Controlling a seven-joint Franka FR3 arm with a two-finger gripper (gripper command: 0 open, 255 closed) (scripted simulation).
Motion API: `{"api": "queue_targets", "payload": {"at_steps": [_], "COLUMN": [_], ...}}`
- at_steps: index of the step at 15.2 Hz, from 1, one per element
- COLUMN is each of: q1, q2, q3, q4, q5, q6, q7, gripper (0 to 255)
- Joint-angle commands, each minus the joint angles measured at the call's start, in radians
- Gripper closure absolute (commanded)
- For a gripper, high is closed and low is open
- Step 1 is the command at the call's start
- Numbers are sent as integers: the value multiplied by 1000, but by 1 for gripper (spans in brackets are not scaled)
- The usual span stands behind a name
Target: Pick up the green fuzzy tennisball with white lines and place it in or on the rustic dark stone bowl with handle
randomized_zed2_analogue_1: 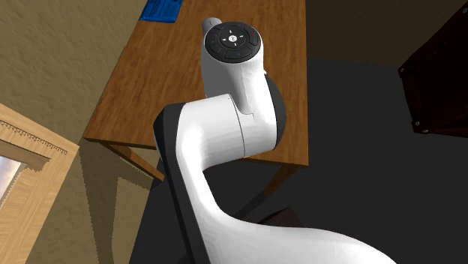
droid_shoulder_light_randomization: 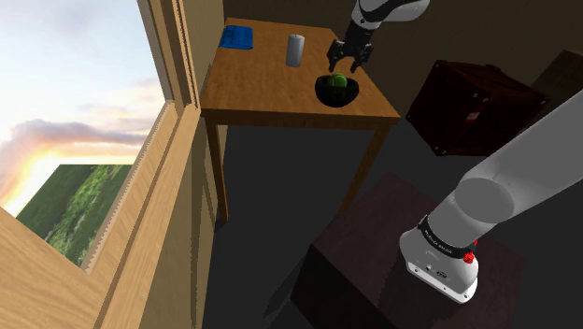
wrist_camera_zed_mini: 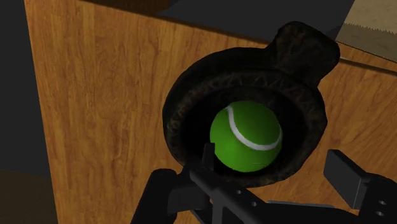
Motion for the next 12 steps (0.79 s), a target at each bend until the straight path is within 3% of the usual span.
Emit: {"api": "queue_targets", "payload": {"at_steps": [1,4,8,12], "q1": [0,0,0,0], "q2": [0,0,-57,-57], "q3": [0,0,2,2], "q4": [0,0,66,66], "q5": [0,0,-4,-4], "q6": [0,0,-123,-123], "q7": [0,0,3,3], "gripper": [0,0,0,0]}}
